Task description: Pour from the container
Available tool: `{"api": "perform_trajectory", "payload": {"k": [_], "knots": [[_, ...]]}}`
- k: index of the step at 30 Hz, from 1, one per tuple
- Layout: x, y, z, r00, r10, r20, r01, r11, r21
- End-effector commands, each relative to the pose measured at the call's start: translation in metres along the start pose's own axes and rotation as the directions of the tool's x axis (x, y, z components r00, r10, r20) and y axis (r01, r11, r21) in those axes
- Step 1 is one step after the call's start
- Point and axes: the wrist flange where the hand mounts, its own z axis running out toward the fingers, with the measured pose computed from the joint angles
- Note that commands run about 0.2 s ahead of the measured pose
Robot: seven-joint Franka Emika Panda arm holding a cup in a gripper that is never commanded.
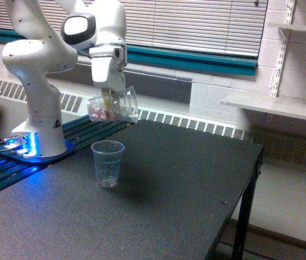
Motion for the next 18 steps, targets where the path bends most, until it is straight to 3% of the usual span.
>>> {"api": "perform_trajectory", "payload": {"k": [1, 18], "knots": [[-0.012, 0.007, 0.016, 0.997, 0.045, 0.055, -0.043, 0.998, -0.036], [-0.029, -0.001, 0.028, 0.995, 0.022, 0.094, -0.015, 0.997, -0.072]]}}
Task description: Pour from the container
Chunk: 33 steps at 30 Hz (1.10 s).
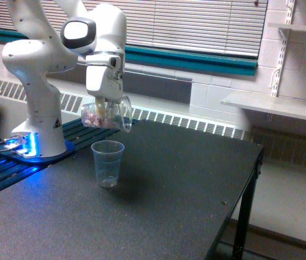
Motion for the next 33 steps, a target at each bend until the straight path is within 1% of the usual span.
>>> {"api": "perform_trajectory", "payload": {"k": [1, 7, 12, 18, 33], "knots": [[-0.020, -0.003, 0.012, 0.999, -0.010, 0.035, 0.010, 1.000, -0.023], [-0.029, 0.000, 0.015, 0.999, -0.021, 0.045, 0.022, 0.999, -0.031], [-0.027, 0.003, 0.011, 0.999, -0.016, 0.038, 0.017, 0.999, -0.031], [-0.026, 0.010, 0.008, 0.999, 0.004, 0.042, -0.002, 0.999, -0.034], [-0.029, 0.019, 0.008, 0.997, 0.033, 0.073, -0.029, 0.998, -0.057]]}}
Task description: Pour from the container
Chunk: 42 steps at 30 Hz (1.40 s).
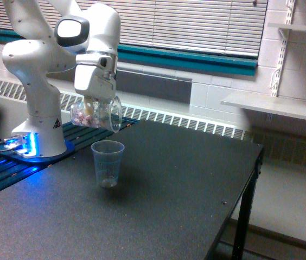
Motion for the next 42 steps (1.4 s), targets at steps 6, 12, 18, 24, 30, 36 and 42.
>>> {"api": "perform_trajectory", "payload": {"k": [6, 12, 18, 24, 30, 36, 42], "knots": [[-0.018, 0.000, 0.013, 0.998, 0.018, 0.060, -0.017, 1.000, -0.022], [-0.021, -0.003, 0.015, 0.997, 0.030, 0.076, -0.028, 0.999, -0.024], [-0.024, -0.007, 0.015, 0.995, 0.044, 0.092, -0.042, 0.999, -0.025], [-0.028, -0.015, 0.013, 0.994, 0.035, 0.105, -0.033, 0.999, -0.020], [-0.032, -0.024, 0.009, 0.994, 0.023, 0.108, -0.022, 1.000, -0.016], [-0.035, -0.028, 0.005, 0.994, 0.018, 0.112, -0.016, 1.000, -0.018], [-0.036, -0.026, 0.004, 0.993, 0.027, 0.118, -0.024, 0.999, -0.027]]}}
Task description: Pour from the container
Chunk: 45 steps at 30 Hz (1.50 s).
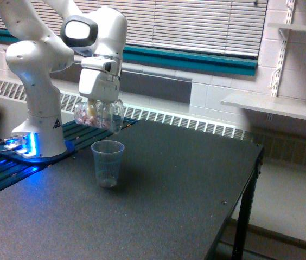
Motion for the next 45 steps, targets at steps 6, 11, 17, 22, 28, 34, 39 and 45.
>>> {"api": "perform_trajectory", "payload": {"k": [6, 11, 17, 22, 28, 34, 39, 45], "knots": [[-0.015, 0.002, 0.007, 0.999, 0.014, 0.034, -0.013, 1.000, -0.025], [-0.015, 0.006, 0.007, 0.999, 0.020, 0.039, -0.019, 0.999, -0.039], [-0.017, 0.008, 0.008, 0.999, 0.021, 0.045, -0.019, 0.998, -0.052], [-0.018, 0.008, 0.010, 0.998, 0.021, 0.052, -0.018, 0.998, -0.064], [-0.021, 0.008, 0.013, 0.998, 0.021, 0.064, -0.016, 0.997, -0.077], [-0.023, 0.007, 0.016, 0.997, 0.013, 0.074, -0.006, 0.996, -0.088], [-0.025, 0.005, 0.017, 0.997, 0.010, 0.074, -0.002, 0.996, -0.094], [-0.028, 0.002, 0.018, 0.997, 0.002, 0.078, 0.006, 0.995, -0.104]]}}
